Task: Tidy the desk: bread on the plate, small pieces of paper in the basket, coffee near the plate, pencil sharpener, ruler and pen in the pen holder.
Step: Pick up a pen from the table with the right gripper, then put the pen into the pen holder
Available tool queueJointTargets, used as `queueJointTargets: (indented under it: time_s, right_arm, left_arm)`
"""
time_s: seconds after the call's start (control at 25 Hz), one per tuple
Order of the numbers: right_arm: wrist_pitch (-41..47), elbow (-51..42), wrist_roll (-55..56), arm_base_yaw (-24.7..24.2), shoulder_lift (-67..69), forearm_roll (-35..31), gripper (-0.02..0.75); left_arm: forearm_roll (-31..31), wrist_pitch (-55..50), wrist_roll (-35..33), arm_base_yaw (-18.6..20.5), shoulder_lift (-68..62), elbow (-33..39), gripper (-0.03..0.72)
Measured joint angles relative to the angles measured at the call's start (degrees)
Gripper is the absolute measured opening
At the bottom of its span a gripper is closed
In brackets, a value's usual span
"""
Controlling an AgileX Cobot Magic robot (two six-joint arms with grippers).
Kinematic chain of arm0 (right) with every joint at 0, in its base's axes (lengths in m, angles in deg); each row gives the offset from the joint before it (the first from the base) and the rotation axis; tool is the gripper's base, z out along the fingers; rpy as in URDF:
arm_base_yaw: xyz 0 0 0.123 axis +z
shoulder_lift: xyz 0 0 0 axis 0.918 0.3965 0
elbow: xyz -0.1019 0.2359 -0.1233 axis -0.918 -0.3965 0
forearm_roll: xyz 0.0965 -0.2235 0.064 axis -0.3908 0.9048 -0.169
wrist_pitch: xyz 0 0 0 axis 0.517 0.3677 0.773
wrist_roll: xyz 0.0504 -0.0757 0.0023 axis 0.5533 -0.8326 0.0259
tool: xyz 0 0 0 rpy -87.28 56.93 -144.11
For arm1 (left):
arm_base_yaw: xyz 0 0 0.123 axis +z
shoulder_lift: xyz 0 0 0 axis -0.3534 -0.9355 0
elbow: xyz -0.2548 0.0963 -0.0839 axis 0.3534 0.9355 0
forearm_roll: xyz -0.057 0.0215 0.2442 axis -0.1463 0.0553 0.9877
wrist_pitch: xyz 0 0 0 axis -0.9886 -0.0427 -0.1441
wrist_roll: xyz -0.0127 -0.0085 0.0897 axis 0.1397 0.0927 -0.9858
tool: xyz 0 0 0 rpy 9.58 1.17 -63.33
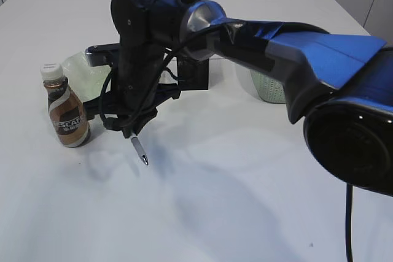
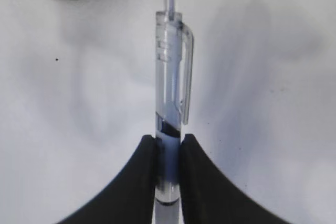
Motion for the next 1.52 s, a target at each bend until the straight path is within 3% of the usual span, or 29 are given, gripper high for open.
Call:
queueJointTargets:
  time_s: [0.24, 0.76, 1.04, 1.52]
  right_arm:
    - [0.2, 0.0, 0.0, 0.0, -3.0, 2.1, 0.116]
    - [1.2, 5.6, 0.0, -0.3, -6.2, 17.7, 0.116]
    - [1.3, 8.1, 0.0, -1.9, -6.7, 18.8, 0.116]
    - [-2.4, 8.3, -0.8, -5.4, -7.6, 27.2, 0.116]
  left_arm:
    - [0.0, 0.0, 0.0, 0.0, 0.0, 0.0, 0.267]
    - [-0.7, 1.1, 0.0, 0.0, 0.0, 0.0, 0.267]
    - [-0.8, 3.2, 0.0, 0.0, 0.0, 0.0, 0.267]
    - [-0.8, 9.3, 0.0, 0.0, 0.0, 0.0, 0.267]
